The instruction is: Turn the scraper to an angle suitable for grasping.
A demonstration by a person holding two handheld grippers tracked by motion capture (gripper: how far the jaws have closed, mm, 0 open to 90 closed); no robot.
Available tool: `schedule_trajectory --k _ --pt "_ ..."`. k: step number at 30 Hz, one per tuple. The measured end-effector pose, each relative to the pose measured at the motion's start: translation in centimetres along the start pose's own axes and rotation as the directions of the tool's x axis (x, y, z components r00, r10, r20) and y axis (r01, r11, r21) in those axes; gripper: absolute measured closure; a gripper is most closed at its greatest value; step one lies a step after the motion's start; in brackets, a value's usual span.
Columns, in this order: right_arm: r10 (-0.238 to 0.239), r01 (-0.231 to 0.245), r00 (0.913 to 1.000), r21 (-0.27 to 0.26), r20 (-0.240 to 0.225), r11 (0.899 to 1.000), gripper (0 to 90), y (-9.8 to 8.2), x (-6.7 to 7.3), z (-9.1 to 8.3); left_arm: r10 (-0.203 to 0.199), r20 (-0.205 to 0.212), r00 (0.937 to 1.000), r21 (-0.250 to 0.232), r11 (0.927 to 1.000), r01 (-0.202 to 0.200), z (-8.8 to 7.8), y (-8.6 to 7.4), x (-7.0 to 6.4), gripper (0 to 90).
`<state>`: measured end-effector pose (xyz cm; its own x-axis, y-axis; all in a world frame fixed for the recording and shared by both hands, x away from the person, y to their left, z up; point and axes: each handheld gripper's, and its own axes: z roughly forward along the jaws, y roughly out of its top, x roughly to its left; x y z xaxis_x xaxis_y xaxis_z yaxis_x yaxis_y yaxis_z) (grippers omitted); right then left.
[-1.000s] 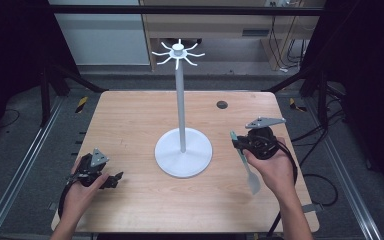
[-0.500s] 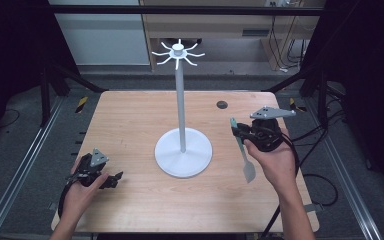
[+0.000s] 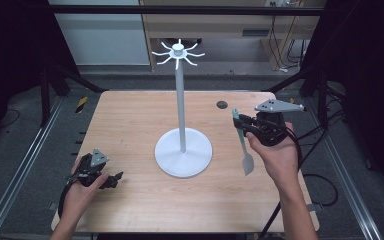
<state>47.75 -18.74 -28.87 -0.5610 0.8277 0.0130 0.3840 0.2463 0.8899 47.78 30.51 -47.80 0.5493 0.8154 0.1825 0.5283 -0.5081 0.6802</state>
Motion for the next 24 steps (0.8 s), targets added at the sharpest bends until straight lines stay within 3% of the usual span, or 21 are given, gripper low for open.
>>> schedule_trajectory --k 13,24 --pt "-0.008 0.007 0.9999 -0.067 -0.01 0.998 74.4 1.9 0.9 -1.0 -0.003 0.0 1.0 -0.002 1.0 0.003 0.0 0.0 0.0 3.3" --pt "-0.023 0.023 0.9997 -0.078 -0.004 0.997 74.4 3.0 1.2 -1.3 -0.001 0.002 1.0 0.004 1.0 0.001 0.1 0.0 0.0 3.3"
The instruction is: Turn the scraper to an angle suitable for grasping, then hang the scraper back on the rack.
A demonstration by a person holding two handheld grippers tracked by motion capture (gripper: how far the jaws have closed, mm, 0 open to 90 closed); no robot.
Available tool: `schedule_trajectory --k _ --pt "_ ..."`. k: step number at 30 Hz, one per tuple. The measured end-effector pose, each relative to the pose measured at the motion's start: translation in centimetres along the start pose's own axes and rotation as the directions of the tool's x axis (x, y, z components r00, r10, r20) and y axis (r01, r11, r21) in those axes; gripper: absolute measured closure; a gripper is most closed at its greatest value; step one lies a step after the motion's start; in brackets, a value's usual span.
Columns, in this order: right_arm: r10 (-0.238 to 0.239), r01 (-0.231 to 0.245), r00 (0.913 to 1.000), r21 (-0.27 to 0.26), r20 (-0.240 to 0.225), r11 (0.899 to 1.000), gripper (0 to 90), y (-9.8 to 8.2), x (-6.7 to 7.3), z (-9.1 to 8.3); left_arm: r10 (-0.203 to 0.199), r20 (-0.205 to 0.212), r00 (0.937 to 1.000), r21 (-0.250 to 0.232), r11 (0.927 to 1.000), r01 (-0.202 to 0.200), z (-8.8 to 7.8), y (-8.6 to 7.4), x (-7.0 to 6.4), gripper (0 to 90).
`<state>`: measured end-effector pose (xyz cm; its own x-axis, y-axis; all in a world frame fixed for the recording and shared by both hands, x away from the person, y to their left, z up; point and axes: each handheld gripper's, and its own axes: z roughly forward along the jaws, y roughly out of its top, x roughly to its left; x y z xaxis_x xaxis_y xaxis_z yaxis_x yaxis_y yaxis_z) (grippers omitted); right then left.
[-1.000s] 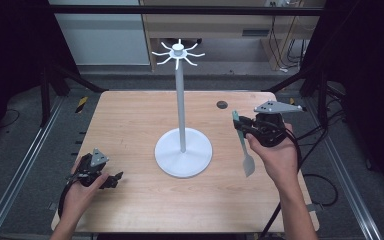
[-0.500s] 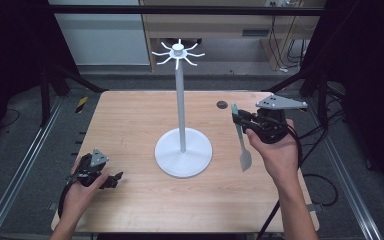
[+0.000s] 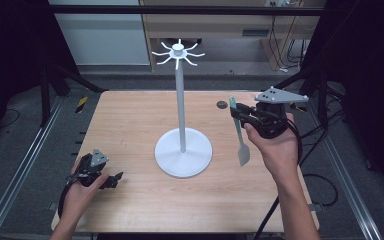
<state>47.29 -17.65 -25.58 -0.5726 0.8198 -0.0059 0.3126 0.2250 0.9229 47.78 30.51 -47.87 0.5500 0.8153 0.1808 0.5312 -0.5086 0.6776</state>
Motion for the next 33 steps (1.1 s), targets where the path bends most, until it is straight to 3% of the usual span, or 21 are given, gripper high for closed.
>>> schedule_trajectory --k 33 --pt "0.007 -0.009 0.9994 -0.06 -0.035 0.998 74.4 2.8 1.4 0.7 0.005 0.004 1.0 0.002 1.0 -0.005 0.0 0.0 -0.1 3.4"
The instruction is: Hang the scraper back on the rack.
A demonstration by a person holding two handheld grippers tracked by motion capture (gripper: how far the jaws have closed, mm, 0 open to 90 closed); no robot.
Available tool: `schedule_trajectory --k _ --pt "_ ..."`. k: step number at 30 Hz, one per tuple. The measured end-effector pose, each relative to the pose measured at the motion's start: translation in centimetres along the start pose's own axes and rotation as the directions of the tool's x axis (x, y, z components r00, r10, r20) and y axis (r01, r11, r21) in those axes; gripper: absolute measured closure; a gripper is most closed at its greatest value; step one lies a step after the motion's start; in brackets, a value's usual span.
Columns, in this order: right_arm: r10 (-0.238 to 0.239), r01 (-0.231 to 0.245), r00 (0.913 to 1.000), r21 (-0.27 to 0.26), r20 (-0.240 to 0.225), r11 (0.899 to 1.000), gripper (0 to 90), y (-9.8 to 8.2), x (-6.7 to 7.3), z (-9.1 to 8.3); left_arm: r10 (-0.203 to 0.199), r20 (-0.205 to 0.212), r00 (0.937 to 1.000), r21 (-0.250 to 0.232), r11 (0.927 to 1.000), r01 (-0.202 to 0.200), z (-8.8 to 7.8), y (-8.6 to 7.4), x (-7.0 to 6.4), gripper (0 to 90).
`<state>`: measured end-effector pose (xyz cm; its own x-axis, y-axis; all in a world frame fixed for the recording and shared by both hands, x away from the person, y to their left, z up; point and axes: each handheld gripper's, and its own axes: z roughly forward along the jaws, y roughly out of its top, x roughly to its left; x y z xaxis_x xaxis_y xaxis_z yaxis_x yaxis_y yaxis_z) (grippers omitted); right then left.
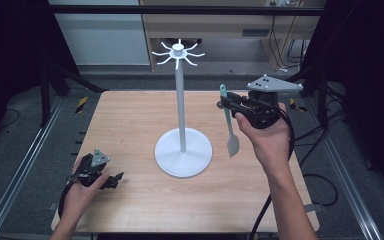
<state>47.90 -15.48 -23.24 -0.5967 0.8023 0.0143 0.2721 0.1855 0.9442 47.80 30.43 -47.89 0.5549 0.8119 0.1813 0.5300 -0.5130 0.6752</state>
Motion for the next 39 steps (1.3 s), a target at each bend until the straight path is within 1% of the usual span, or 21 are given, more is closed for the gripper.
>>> schedule_trajectory --k 11,23,31,39 --pt "-0.004 0.004 0.9999 -0.028 -0.01 1.0 74.4 1.1 0.7 0.3 0.0 0.001 1.0 -0.001 1.0 0.0 0.0 0.0 0.0 3.4" --pt "-0.012 0.011 0.9998 -0.061 -0.015 0.998 74.4 2.1 1.3 0.2 0.001 0.001 1.0 0.002 1.0 -0.001 0.0 0.0 0.0 3.4" --pt "-0.015 0.014 0.9997 -0.068 -0.018 0.998 74.4 2.6 1.5 0.2 -0.001 -0.001 1.0 -0.002 1.0 0.001 0.0 0.0 0.0 3.4" --pt "-0.02 0.018 0.9996 -0.09 -0.02 0.996 74.3 3.4 1.9 0.2 -0.002 0.001 1.0 -0.003 1.0 0.002 0.0 0.0 -0.1 3.4"
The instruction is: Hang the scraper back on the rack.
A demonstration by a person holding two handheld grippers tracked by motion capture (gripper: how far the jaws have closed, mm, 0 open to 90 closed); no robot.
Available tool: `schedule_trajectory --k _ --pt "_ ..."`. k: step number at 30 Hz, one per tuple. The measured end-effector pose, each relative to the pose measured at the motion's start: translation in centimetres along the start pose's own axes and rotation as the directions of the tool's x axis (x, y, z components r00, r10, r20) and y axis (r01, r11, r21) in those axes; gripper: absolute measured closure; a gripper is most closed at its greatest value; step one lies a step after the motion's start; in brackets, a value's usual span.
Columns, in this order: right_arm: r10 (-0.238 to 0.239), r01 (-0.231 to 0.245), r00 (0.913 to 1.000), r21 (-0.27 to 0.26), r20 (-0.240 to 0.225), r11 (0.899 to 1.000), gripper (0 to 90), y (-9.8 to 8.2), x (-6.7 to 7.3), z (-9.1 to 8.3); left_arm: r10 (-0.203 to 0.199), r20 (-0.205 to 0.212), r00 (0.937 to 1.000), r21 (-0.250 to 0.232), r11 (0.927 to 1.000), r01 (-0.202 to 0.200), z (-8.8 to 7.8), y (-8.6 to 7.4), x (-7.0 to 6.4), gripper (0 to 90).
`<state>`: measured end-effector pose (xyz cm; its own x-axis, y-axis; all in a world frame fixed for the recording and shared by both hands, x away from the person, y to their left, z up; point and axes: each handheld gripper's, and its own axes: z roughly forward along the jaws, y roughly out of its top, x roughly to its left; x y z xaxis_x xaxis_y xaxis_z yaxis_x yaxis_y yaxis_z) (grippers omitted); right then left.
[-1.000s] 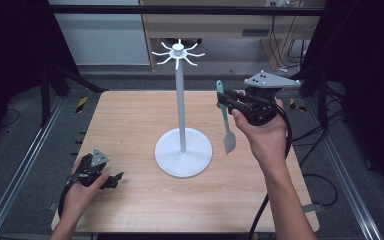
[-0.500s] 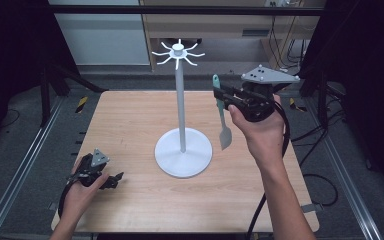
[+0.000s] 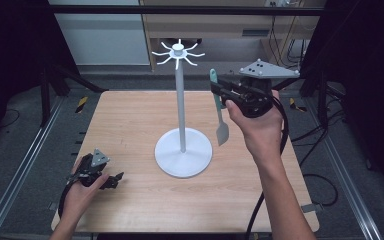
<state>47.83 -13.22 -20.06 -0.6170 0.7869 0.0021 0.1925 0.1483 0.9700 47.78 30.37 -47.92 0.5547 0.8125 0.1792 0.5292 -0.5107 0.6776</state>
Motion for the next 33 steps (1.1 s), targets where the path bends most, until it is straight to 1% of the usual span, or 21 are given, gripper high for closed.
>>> schedule_trajectory --k 16,26,33 --pt "-0.004 0.004 0.9999 -0.02 -0.014 1.0 74.4 0.6 0.7 0.2 -0.001 0.0 1.0 -0.001 1.0 0.001 0.0 0.0 0.0 3.4" --pt "-0.01 0.009 0.9996 -0.037 -0.027 0.999 74.3 1.3 1.2 0.3 0.002 0.001 1.0 0.0 1.0 -0.002 0.0 0.0 0.0 3.4" --pt "-0.015 0.014 0.9992 -0.038 -0.036 0.999 74.3 1.6 1.4 0.5 0.002 0.002 1.0 0.0 1.0 -0.002 0.0 0.0 0.0 3.4"
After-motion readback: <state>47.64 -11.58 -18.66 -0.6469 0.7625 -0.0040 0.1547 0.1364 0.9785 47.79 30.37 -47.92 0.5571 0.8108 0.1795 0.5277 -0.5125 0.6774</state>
